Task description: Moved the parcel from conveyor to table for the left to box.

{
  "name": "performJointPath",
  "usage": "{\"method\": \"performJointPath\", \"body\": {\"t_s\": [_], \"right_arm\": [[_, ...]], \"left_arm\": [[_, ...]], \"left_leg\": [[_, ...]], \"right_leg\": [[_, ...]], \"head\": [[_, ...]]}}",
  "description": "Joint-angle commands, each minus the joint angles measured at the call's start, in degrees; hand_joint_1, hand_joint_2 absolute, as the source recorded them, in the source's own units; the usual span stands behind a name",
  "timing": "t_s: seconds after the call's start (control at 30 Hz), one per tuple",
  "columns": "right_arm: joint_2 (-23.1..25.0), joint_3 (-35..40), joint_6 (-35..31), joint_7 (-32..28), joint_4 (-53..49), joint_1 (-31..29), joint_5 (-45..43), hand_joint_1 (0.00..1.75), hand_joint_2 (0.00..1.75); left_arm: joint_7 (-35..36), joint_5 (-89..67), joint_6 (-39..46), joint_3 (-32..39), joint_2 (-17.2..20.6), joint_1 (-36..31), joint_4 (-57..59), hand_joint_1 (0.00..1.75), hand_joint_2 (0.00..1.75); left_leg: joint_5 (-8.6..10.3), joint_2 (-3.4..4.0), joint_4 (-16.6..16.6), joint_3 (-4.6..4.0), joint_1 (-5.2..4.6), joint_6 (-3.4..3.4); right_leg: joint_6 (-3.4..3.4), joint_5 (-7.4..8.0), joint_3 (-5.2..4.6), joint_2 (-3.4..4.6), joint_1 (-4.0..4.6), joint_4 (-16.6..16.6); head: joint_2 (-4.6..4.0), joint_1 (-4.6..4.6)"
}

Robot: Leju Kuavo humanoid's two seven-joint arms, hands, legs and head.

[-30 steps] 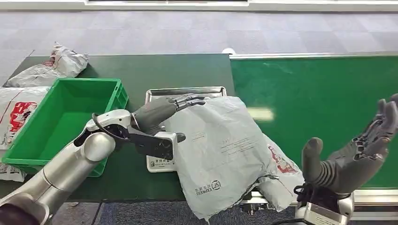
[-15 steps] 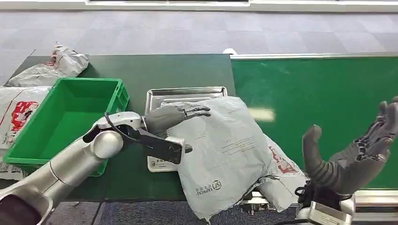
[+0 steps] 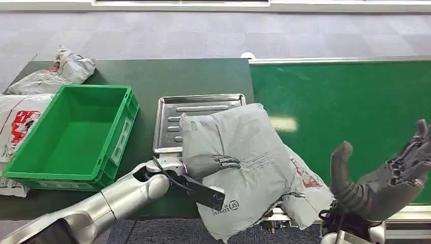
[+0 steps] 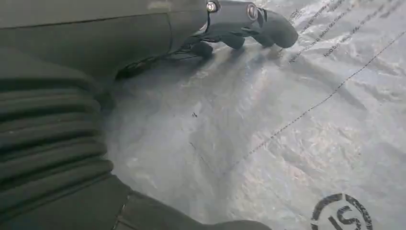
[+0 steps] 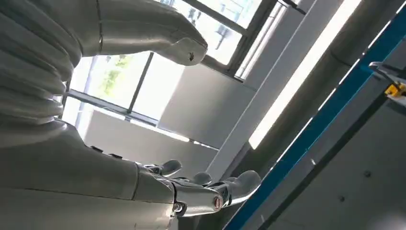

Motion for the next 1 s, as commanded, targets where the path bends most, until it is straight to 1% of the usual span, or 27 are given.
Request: {"method": "performJointPath", "body": {"t_s": [0.03, 0.13, 0.2, 0.23, 0.27, 0.3, 0.4, 0.5, 0.57, 0.67, 0.73, 0.77, 0.83, 0.93, 1.0], "right_arm": [[1.94, 0.13, -0.02, 0.32, 1.69, -0.67, 0.29, 0.00, 1.75], [2.33, 0.69, -0.02, 1.09, 1.85, -1.19, 1.29, 0.00, 1.75], [2.39, 0.62, -0.02, 1.18, 1.77, -1.10, 1.46, 0.00, 1.75], [2.39, 0.62, -0.02, 1.28, 1.72, -1.04, 1.53, 0.00, 1.75], [2.40, 0.54, -0.02, 1.33, 1.53, -0.74, 1.69, 0.00, 1.75], [2.25, 0.60, -0.02, 1.33, 1.45, -0.56, 1.60, 0.00, 1.75], [2.01, 0.50, -0.02, 1.16, 1.31, -0.35, 1.26, 0.00, 1.75], [2.00, 0.44, -0.02, 1.09, 1.38, -0.37, 1.19, 0.00, 1.75], [2.37, 0.02, -0.02, 0.80, 1.14, -0.04, 0.92, 0.00, 1.75], [2.70, -0.64, -0.02, 0.63, 0.04, 1.00, 0.66, 0.00, 1.75], [2.71, -0.81, -0.02, 0.63, -0.38, 1.30, 0.60, 0.00, 1.75], [2.93, -1.21, -0.02, 0.47, -0.86, 1.64, 0.57, 0.00, 1.75], [2.93, -1.53, -0.02, 0.39, -1.21, 1.90, 0.61, 0.00, 1.75], [2.74, -2.88, -0.02, -0.83, -1.59, 2.43, -0.25, 0.00, 1.75], [2.45, -3.13, -0.02, -1.33, -1.49, 2.50, -0.70, 0.00, 1.75]], "left_arm": [[1.27, 1.16, 2.24, 1.58, -6.25, 2.80, 9.80, 0.00, 0.00], [2.43, -0.04, 4.27, 2.48, -7.91, 4.17, 11.97, 0.00, 0.00], [2.39, -0.04, 4.78, 2.84, -8.08, 4.56, 12.41, 0.00, 0.00], [2.54, 0.74, 5.42, 4.23, -8.57, 5.36, 13.31, 0.00, 1.75], [2.50, 0.61, 6.42, 4.87, -8.92, 6.11, 14.34, 0.02, 1.75], [2.29, 0.27, 7.43, 4.87, -8.80, 6.54, 14.50, 1.75, 1.75], [0.99, -0.30, 11.64, 7.07, -7.92, 7.21, 14.16, 1.75, 1.75], [0.95, -0.23, 12.33, 8.21, -7.12, 7.06, 13.02, 1.75, 1.75], [0.94, -1.51, 15.97, 11.81, -5.40, 8.21, 7.86, 1.75, 1.75], [1.88, -3.63, 18.84, 16.54, -2.48, 9.57, -1.27, 1.75, 1.75], [2.73, -4.16, 19.08, 18.46, -1.54, 10.50, -5.11, 1.75, 1.75], [2.63, -4.41, 19.83, 20.31, -0.84, 11.50, -8.80, 1.75, 1.75], [3.19, -5.27, 20.26, 21.44, 0.24, 12.67, -12.66, 1.75, 1.75], [3.18, -6.50, 22.30, 24.98, 2.25, 16.14, -21.93, 1.75, 1.75], [3.43, -5.89, 22.73, 26.58, 2.60, 17.52, -24.51, 1.75, 1.75]], "left_leg": [[0.02, -0.03, -0.11, 0.11, -0.02, 0.04], [-0.02, 0.03, -0.09, 0.10, -0.01, 0.07], [-0.03, 0.06, -0.12, 0.12, -0.02, 0.08], [-0.05, 0.07, -0.08, 0.09, 0.00, 0.08], [-0.05, 0.05, -0.07, 0.07, 0.01, 0.08], [-0.04, 0.08, -0.13, 0.13, -0.01, 0.08], [-0.05, 0.13, -0.17, 0.18, -0.01, 0.08], [-0.05, 0.10, -0.08, 0.10, 0.01, 0.07], [-0.03, 0.16, -0.16, 0.15, 0.01, 0.06], [-0.04, 0.15, -0.11, 0.08, 0.02, 0.06], [-0.05, 0.22, -0.15, 0.10, 0.01, 0.05], [-0.06, 0.22, -0.13, 0.08, 0.01, 0.05], [-0.08, 0.18, -0.10, 0.07, 0.02, 0.04], [-0.07, 0.17, -0.17, 0.16, 0.01, 0.04], [-0.10, 0.19, -0.11, 0.11, 0.03, 0.06]], "right_leg": [[-0.01, 0.00, 0.15, -0.09, -0.01, -0.12], [0.00, 0.01, 0.16, -0.03, -0.01, -0.11], [-0.01, 0.02, 0.17, -0.01, -0.03, -0.12], [-0.01, 0.01, 0.17, 0.00, -0.02, -0.09], [-0.01, 0.01, 0.15, -0.01, -0.01, -0.08], [-0.01, 0.02, 0.20, 0.00, -0.03, -0.14], [-0.03, 0.02, 0.23, 0.04, -0.03, -0.15], [-0.02, 0.01, 0.15, 0.03, 0.00, -0.08], [-0.05, 0.04, 0.19, 0.05, 0.01, -0.15], [-0.04, 0.04, 0.11, 0.06, 0.03, -0.10], [-0.07, 0.04, 0.11, 0.09, 0.04, -0.12], [-0.08, 0.03, 0.09, 0.09, 0.04, -0.11], [-0.09, -0.01, 0.06, 0.05, 0.07, -0.06], [-0.08, -0.02, 0.16, 0.03, 0.08, -0.14], [-0.05, -0.02, 0.14, 0.06, 0.09, -0.12]], "head": [[0.00, -0.02], [0.00, -0.02], [0.00, -0.02], [0.00, -0.02], [0.00, -0.02], [0.00, -0.02], [0.00, -0.02], [0.00, -0.02], [0.00, -0.02], [0.00, -0.02], [0.00, 0.00], [0.00, -0.02], [0.00, -0.02], [0.00, 0.00], [0.00, -0.02]]}}
